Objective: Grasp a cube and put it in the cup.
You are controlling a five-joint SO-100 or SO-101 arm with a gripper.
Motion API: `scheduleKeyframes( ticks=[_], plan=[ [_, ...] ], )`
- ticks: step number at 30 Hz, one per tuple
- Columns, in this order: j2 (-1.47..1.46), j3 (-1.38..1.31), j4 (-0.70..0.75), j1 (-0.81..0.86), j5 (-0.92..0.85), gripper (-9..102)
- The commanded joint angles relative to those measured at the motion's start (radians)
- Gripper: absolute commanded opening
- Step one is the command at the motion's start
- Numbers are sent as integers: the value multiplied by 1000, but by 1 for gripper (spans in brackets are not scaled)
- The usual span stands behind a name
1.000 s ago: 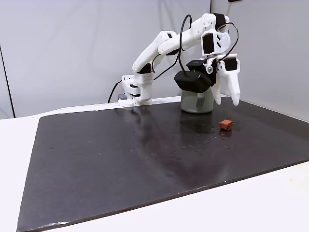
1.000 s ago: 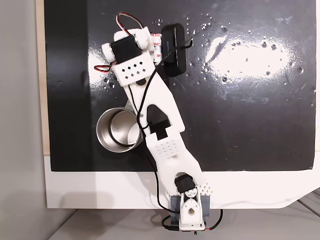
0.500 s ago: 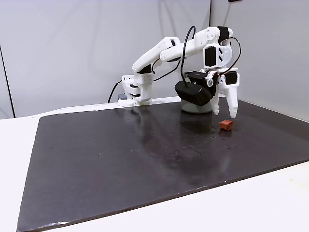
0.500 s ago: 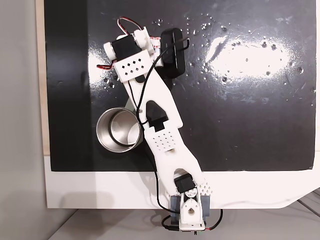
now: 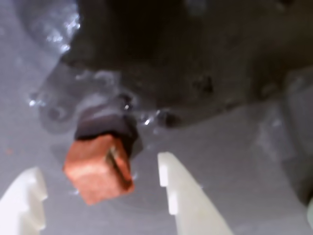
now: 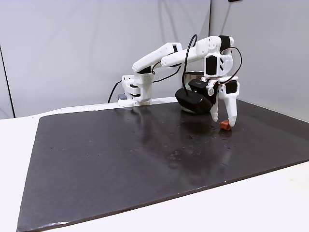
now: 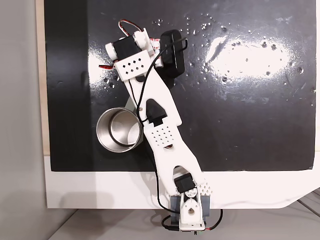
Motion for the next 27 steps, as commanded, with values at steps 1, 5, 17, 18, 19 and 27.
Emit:
scheduleKeyframes(
  ticks=[1, 5, 17, 18, 19, 27],
  plan=[
    [5, -66, 5, -8, -14, 25],
    [-18, -86, 0, -15, -18, 25],
    [-78, -132, -5, -32, -40, 24],
    [-80, -132, -5, -34, -40, 24],
    [-81, -132, -5, -35, -40, 24],
    [-97, -135, -6, -38, -37, 20]
  ],
)
